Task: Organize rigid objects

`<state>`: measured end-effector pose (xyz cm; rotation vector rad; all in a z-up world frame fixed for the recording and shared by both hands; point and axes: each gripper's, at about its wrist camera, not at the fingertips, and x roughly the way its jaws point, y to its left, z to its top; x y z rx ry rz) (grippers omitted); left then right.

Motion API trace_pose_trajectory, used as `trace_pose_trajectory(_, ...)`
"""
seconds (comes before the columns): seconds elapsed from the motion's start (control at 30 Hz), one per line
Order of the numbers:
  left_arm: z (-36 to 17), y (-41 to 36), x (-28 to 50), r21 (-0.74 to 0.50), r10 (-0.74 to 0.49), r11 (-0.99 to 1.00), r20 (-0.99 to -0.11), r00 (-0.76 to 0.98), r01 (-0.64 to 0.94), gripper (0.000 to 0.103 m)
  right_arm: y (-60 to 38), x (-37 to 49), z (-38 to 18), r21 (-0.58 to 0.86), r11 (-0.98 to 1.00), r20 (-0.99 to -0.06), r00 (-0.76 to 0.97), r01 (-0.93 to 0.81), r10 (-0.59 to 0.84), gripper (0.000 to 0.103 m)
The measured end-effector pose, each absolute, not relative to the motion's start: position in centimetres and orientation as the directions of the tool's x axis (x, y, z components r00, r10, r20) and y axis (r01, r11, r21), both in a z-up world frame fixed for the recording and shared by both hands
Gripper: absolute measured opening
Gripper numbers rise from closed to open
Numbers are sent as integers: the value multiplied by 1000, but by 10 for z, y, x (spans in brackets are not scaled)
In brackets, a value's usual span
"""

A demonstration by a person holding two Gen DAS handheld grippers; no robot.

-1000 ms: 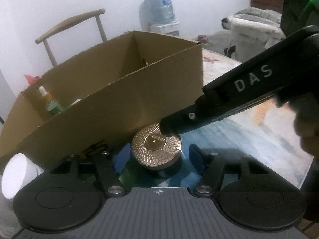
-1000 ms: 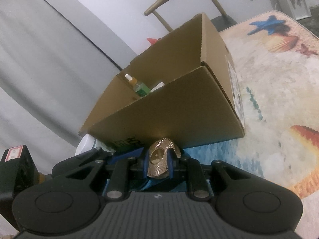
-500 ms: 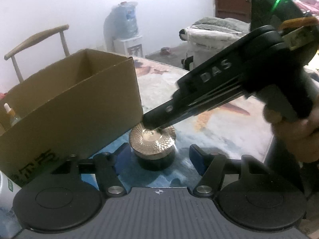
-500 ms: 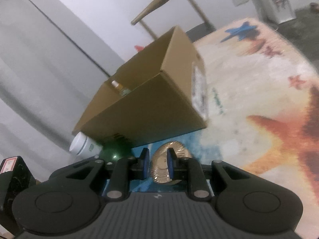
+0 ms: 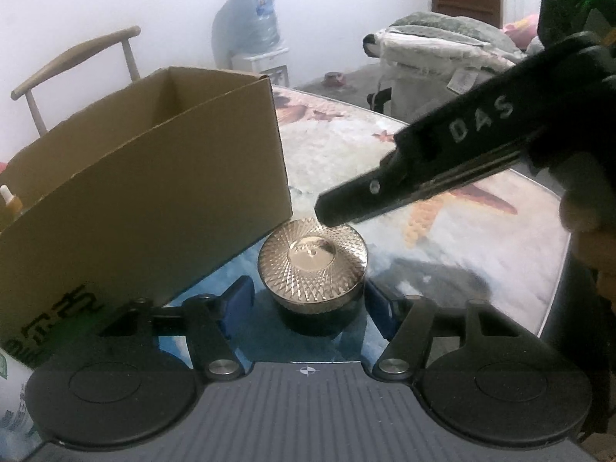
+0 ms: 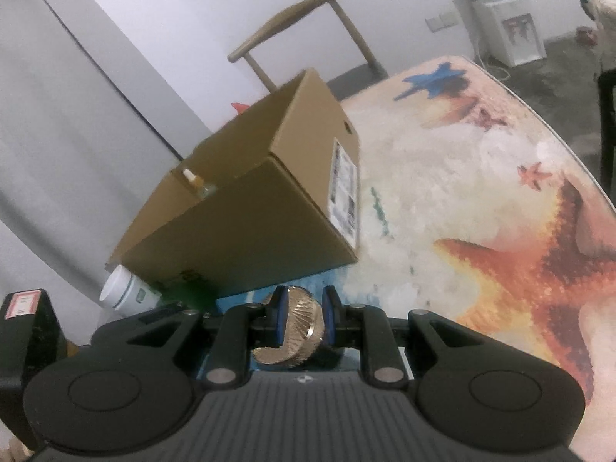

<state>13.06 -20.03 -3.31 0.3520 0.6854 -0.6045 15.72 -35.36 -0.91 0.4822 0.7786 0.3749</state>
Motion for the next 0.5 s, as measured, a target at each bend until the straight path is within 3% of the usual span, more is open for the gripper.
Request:
trace_pose_trajectory(0.17,-32,-202,133,98,-409,773,-678,611,626,57,-349,161,-17,551,819,-580,633,-160,513,26)
trace_pose_trajectory(0.5,-29,-204,129,107,-400,782,-670,625,614,56,-343,156,-13,516,835,-578,641,-192,505,27)
